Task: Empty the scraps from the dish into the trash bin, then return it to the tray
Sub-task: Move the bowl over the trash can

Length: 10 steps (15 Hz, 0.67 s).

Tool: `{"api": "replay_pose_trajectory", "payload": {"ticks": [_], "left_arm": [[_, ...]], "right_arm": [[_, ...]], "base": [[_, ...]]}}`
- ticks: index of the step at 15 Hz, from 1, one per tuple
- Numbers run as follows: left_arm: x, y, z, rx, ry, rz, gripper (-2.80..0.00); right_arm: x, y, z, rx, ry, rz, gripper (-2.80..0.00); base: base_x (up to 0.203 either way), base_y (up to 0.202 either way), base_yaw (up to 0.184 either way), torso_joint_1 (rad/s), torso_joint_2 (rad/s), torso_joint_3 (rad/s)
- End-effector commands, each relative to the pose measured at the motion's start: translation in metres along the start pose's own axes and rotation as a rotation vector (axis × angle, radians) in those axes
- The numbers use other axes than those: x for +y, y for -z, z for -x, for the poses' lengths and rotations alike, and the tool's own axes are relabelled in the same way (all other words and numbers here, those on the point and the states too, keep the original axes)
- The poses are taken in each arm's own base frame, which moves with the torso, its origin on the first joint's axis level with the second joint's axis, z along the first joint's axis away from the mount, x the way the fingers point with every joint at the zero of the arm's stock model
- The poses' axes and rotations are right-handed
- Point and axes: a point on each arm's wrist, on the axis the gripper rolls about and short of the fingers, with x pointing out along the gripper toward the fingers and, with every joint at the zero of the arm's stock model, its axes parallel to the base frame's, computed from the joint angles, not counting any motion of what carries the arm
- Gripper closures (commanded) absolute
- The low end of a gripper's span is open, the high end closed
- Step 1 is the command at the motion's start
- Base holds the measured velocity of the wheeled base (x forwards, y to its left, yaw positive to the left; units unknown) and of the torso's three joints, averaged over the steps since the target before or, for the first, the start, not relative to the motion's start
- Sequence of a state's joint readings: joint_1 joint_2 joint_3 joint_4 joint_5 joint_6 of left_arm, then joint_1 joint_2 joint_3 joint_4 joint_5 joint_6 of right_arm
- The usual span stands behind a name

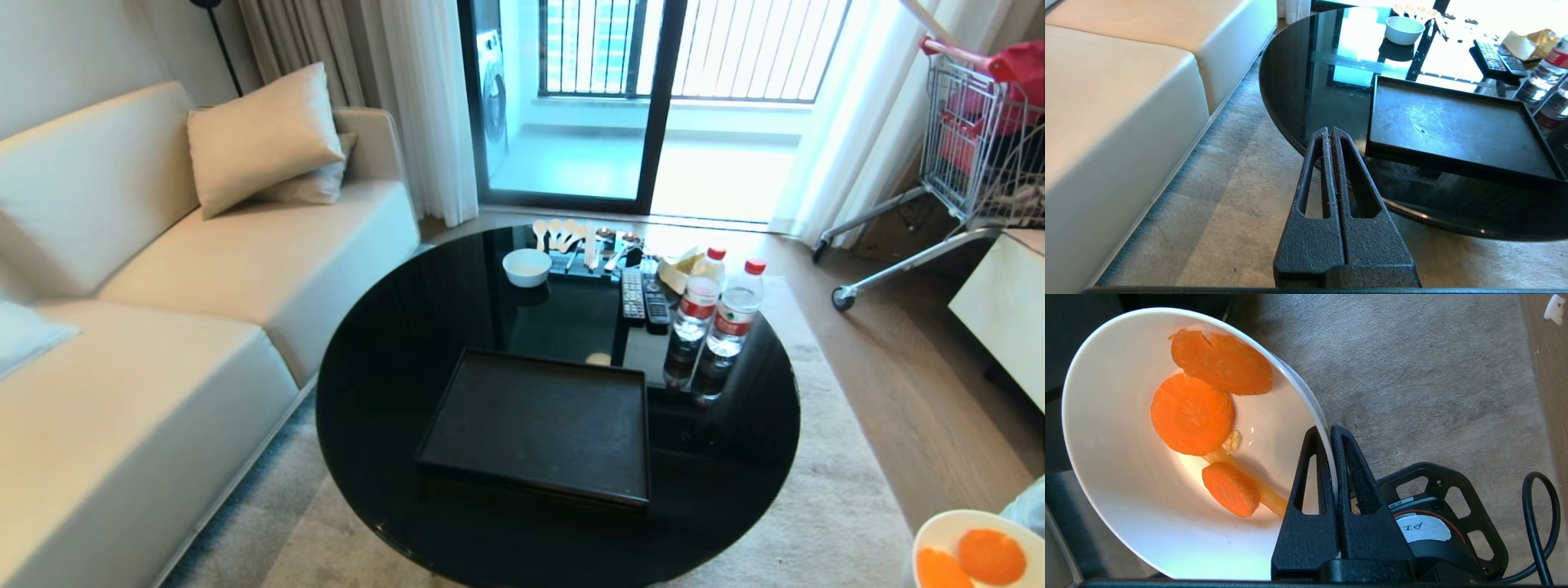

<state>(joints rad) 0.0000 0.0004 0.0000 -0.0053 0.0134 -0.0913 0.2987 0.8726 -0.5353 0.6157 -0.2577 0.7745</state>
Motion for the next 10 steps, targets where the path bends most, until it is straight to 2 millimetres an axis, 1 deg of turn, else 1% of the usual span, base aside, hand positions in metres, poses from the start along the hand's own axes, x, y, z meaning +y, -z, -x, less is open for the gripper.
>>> {"api": "replay_pose_trajectory", "payload": {"ticks": [1,10], "left_arm": [[0.0,-0.0001,0.0,-0.001,0.0,0.001,0.0],[0.0,-0.0001,0.0,-0.001,0.0,0.001,0.0]], "right_arm": [[0.0001,0.0,-0.0002,0.001,0.003,-0.004,0.0],[-0.0002,0.0001,0.0,0.0,0.004,-0.003,0.0]], "base": [[-0.181,0.0,0.0,-0.002,0.0,0.009],[-0.184,0.0,-0.003,0.002,0.0,0.002]]}}
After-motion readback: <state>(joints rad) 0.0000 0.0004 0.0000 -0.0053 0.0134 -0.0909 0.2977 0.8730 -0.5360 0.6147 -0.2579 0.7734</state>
